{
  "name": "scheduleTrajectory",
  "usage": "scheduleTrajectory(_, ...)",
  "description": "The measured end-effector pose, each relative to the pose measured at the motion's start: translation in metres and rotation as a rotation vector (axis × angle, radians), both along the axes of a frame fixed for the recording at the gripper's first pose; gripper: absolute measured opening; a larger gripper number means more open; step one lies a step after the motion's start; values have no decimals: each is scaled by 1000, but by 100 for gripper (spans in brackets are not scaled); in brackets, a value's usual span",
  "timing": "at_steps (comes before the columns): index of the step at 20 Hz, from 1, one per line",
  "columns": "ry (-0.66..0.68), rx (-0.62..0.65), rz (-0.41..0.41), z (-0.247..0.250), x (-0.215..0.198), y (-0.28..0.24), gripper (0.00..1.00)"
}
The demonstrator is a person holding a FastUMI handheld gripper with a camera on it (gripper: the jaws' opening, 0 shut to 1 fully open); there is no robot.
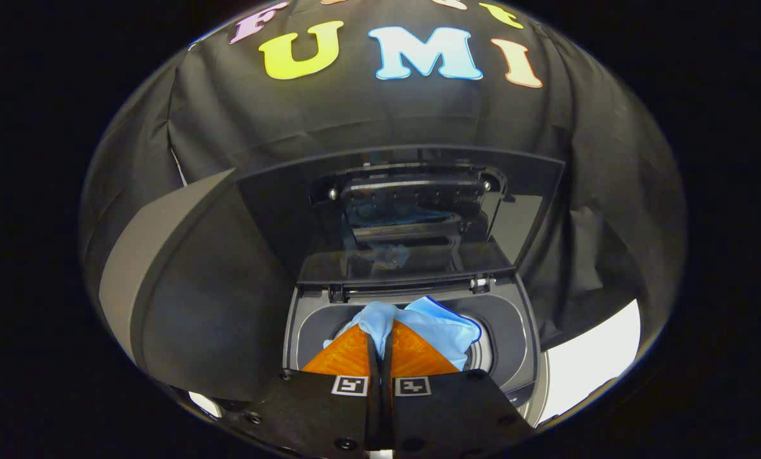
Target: Put the clothes into the washing machine and then close the washing machine lid.
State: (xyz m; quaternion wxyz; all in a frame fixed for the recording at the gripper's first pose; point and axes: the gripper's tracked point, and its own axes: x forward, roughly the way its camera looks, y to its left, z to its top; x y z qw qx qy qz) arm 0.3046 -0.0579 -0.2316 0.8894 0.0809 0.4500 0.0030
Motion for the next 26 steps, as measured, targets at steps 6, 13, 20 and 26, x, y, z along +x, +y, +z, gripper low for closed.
scheduleTrajectory(6,62,8,-22,-49,3,-3,1)
scheduleTrajectory(13,128,5,-42,-85,2,-3,2)
scheduleTrajectory(20,160,-4,-56,-103,-4,-3,2)
scheduleTrajectory(26,167,31,-86,-104,-6,-4,22)
